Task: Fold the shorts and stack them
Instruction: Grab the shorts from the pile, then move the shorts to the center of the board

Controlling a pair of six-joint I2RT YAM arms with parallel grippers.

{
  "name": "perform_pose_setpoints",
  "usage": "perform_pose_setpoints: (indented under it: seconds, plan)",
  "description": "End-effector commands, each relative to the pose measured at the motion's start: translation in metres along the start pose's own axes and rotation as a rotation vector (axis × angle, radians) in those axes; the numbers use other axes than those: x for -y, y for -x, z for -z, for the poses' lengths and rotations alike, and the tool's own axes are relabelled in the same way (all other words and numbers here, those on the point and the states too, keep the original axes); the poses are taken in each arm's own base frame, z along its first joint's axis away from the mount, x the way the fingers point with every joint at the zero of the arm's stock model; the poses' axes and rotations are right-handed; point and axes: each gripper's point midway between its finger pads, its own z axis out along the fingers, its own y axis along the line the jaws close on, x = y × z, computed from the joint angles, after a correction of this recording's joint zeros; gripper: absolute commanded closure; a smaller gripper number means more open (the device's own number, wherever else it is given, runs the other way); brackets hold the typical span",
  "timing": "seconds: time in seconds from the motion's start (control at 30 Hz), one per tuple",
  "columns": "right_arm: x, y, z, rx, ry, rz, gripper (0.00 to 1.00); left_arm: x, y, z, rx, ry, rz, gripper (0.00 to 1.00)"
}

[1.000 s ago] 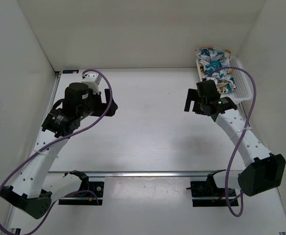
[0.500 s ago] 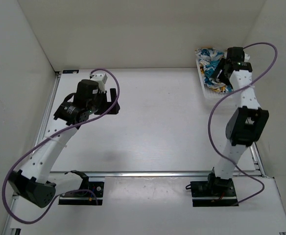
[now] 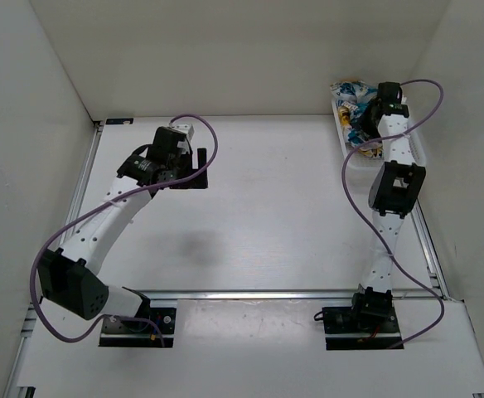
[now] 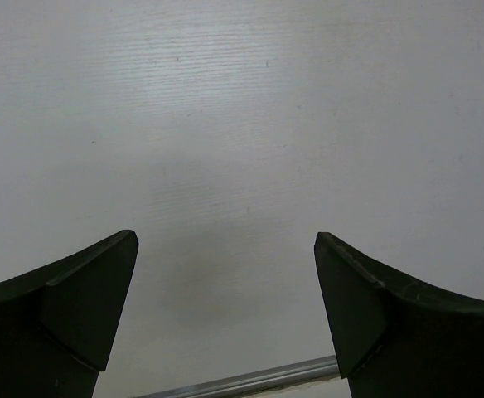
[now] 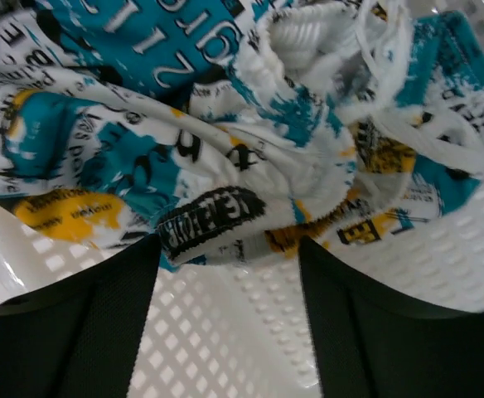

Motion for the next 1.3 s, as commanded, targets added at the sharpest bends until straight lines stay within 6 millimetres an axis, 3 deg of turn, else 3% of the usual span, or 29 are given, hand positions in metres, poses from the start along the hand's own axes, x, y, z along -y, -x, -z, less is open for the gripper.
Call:
perform_pose_setpoints:
  seconds: [0.0,0.03,0.1,0.13,0.2,0.23,0.3,0.33,0.37,0.4,0.47,0.53,0.63,0.67,0.7,0.73,0.77,0.8,0.83,0.87,0.93,0.97,1.0,1.07,1.1,1.17,1.23,1.27]
  plan:
    - [-0.026,0.051,0.020,0.144,0.130,-0.031,0.41,0.004,0.018,0.013,0.045,-0.008,0.020,0.01]
    - [-0.028,0.058,0.030,0.164,0.140,-0.032,0.69,0.004,0.017,0.010,0.037,-0.005,0.019,0.01]
    - [-0.030,0.064,0.040,0.187,0.151,-0.034,0.94,0.004,0.017,0.010,0.037,-0.005,0.019,0.01]
    - [-0.034,0.076,0.062,0.219,0.167,-0.036,1.00,0.005,0.020,0.012,0.045,-0.008,0.020,0.01]
    - [-0.032,0.076,0.078,0.219,0.167,-0.035,1.00,0.005,0.020,0.012,0.045,-0.008,0.029,0.01]
    - [-0.037,0.087,0.109,0.254,0.197,-0.036,1.00,0.006,0.018,0.014,0.043,-0.019,0.029,0.01]
    - [-0.041,0.091,0.138,0.270,0.229,-0.034,1.00,0.007,0.016,0.016,0.042,-0.028,0.029,0.01]
    - [-0.050,0.093,0.170,0.293,0.272,-0.015,1.00,0.006,0.012,0.014,0.032,-0.025,0.037,0.01]
    - [-0.059,0.092,0.188,0.302,0.308,0.005,1.00,0.005,0.014,0.017,0.045,-0.020,0.038,0.01]
    - [-0.075,0.095,0.228,0.338,0.375,0.023,1.00,0.002,0.010,0.019,0.040,-0.005,0.047,0.01]
    - [-0.094,0.098,0.274,0.397,0.455,0.097,1.00,-0.004,0.006,0.023,0.030,0.024,0.061,0.01]
    - [-0.129,0.097,0.350,0.472,0.619,0.171,1.00,-0.011,0.007,0.031,0.039,0.036,0.101,0.01]
    - [-0.164,0.065,0.435,0.445,0.859,0.257,1.00,-0.017,0.004,0.041,0.025,0.004,0.123,0.01]
    - [-0.168,0.053,0.472,0.463,0.923,0.283,1.00,-0.021,0.001,0.044,0.017,0.013,0.129,0.01]
    - [-0.184,0.027,0.488,0.432,0.980,0.329,1.00,-0.026,0.001,0.047,0.019,0.025,0.141,0.01]
    - [-0.189,0.002,0.477,0.384,0.973,0.379,1.00,-0.034,-0.002,0.048,0.014,0.052,0.149,0.01]
    - [-0.189,-0.015,0.495,0.387,0.990,0.403,1.00,-0.041,-0.002,0.054,0.025,0.072,0.159,0.01]
    - [-0.205,-0.049,0.504,0.337,1.039,0.443,1.00,-0.048,-0.003,0.054,0.023,0.098,0.178,0.01]
    - [-0.209,-0.082,0.478,0.253,1.011,0.480,1.00,-0.060,-0.007,0.058,0.018,0.128,0.222,0.01]
    - [-0.216,-0.120,0.492,0.201,1.060,0.528,1.00,-0.068,-0.007,0.062,0.025,0.145,0.250,0.01]
    - [-0.225,-0.173,0.479,0.110,1.078,0.560,1.00,-0.084,-0.005,0.066,0.030,0.160,0.321,0.01]
    - [-0.220,-0.238,0.459,-0.043,1.064,0.629,1.00,-0.087,-0.005,0.067,0.030,0.155,0.348,0.01]
    - [-0.216,-0.260,0.448,-0.083,1.025,0.646,0.99,-0.087,-0.004,0.070,0.036,0.136,0.364,0.01]
    - [-0.204,-0.315,0.434,-0.215,0.981,0.721,0.82,-0.095,-0.004,0.072,0.039,0.135,0.411,0.01]
    - [-0.198,-0.324,0.432,-0.231,0.956,0.741,0.75,-0.094,-0.008,0.070,0.028,0.126,0.412,0.01]
    - [-0.180,-0.320,0.430,-0.183,0.870,0.769,0.47,-0.095,-0.005,0.070,0.037,0.115,0.421,0.01]
    - [-0.163,-0.298,0.437,-0.111,0.838,0.748,0.25,-0.087,-0.003,0.064,0.029,0.058,0.399,0.01]
    - [-0.153,-0.282,0.430,-0.092,0.807,0.712,0.25,-0.073,-0.011,0.055,-0.010,0.003,0.348,0.01]
